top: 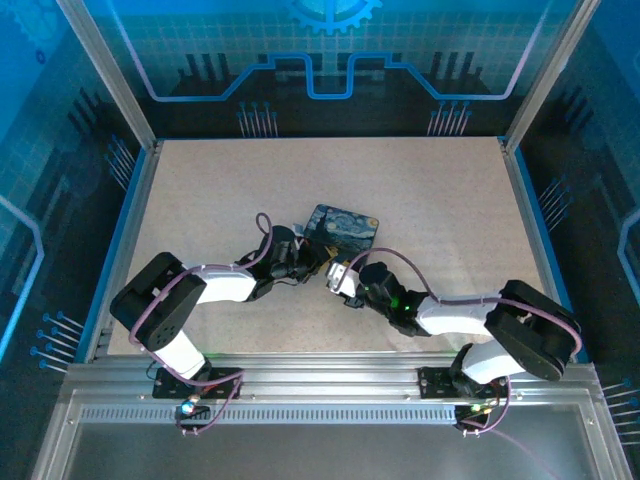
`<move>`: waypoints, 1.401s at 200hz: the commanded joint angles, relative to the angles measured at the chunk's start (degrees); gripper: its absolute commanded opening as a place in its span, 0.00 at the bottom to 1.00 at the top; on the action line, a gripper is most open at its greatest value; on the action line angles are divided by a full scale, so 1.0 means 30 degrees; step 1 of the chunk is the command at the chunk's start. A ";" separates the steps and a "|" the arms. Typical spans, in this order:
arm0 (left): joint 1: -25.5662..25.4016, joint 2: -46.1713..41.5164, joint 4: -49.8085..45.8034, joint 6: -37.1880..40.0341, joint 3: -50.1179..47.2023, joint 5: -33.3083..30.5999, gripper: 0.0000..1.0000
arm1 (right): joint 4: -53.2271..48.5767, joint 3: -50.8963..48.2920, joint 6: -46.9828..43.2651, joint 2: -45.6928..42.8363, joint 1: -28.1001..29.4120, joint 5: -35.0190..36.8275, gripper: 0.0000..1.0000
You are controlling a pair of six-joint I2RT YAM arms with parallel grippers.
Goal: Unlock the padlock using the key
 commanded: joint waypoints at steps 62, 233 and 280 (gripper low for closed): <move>-0.0151 -0.0271 0.0653 -0.0198 0.0363 -0.0017 0.00 | 0.1200 0.0822 0.0046 0.0796 0.0322 0.0633 0.31; -0.0422 0.0161 0.0554 -0.0039 0.0403 -0.0220 0.00 | 0.0672 0.1764 1.0422 0.1581 -0.0960 -0.1645 0.00; -0.0406 0.0319 -0.0129 0.0810 0.0398 -0.0703 0.12 | 0.0488 0.1442 1.4481 0.1718 -0.1517 -0.3230 0.00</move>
